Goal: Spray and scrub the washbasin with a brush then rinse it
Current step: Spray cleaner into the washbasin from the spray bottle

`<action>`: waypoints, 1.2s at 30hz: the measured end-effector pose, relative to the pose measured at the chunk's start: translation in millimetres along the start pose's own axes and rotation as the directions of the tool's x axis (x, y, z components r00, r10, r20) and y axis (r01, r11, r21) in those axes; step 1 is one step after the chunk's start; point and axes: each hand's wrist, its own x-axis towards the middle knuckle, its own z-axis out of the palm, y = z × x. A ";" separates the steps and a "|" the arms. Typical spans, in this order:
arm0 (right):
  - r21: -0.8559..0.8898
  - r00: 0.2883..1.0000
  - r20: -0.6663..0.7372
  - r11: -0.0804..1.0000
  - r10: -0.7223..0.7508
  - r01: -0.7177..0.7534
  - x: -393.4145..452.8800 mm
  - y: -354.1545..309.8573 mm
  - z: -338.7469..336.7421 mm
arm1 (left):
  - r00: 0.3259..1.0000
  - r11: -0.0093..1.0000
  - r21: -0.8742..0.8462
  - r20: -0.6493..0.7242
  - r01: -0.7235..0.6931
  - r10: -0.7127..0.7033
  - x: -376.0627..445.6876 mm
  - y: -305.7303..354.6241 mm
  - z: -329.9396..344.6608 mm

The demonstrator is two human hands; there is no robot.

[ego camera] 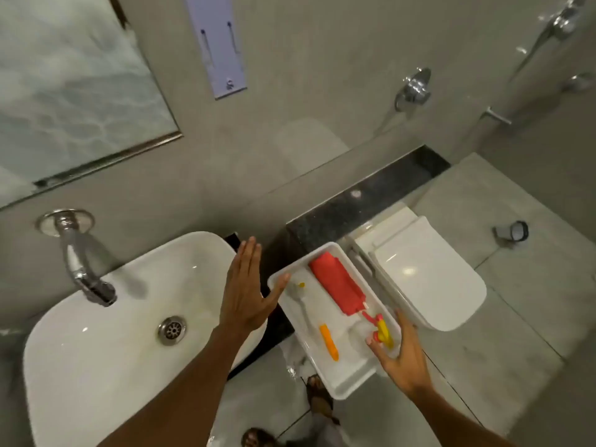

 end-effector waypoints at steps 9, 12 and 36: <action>0.301 0.921 -0.084 0.891 0.380 -0.340 -0.2 51.9 46.2 | 0.995 0.957 0.291 0.088 0.025 -0.052 -7.9 -17.3 54.4; 0.290 0.906 -0.091 0.881 0.413 -0.373 13.7 56.9 68.5 | 0.994 0.945 0.322 0.069 0.056 -0.082 -8.0 -17.1 57.8; 0.433 0.955 -0.190 0.893 0.228 -0.127 72.8 -9.9 81.1 | 0.993 0.955 0.285 0.059 0.080 -0.101 -9.3 -15.7 56.3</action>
